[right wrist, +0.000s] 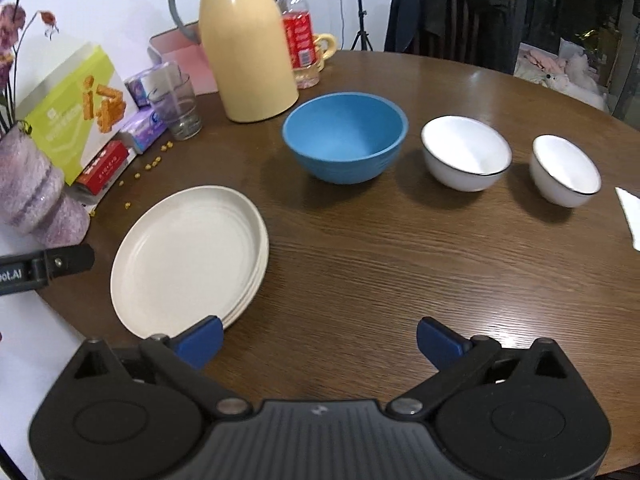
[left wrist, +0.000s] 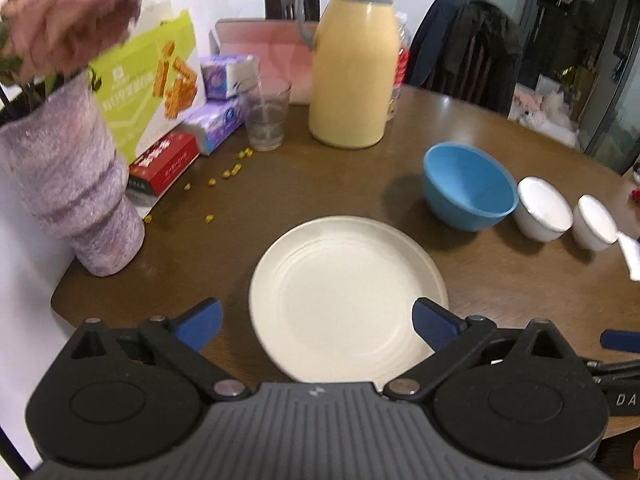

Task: Organize plates and bowls
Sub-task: 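Move both grippers toward the blue plastic bowl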

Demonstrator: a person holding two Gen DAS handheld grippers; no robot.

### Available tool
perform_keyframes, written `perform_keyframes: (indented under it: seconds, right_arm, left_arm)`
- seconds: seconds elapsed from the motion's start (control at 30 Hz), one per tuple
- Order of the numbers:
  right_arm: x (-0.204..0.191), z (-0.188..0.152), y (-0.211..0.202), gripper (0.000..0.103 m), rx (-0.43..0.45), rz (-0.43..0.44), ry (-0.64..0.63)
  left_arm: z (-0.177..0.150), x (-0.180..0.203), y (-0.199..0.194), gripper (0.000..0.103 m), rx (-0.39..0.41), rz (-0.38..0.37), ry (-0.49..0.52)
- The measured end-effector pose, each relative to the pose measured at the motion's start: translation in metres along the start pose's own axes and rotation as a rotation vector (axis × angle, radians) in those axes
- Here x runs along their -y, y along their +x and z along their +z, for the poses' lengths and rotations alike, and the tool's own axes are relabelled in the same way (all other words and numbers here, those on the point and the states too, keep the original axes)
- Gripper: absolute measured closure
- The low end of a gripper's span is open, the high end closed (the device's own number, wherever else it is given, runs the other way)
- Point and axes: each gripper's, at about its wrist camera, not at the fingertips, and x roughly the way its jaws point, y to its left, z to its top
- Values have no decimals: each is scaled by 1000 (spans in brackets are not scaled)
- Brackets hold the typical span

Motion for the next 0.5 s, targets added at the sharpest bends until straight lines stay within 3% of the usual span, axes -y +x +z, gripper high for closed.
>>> perform_keyframes:
  seconds: [0.33,0.5]
  right_arm:
    - [36,-4,-53,0,49,13,-52]
    - [54,-1,-65,0,59,25,-39]
  left_arm:
    - [2,57,-40,0,59,9,-22]
    - [7,78,-43,0,45,16,-1]
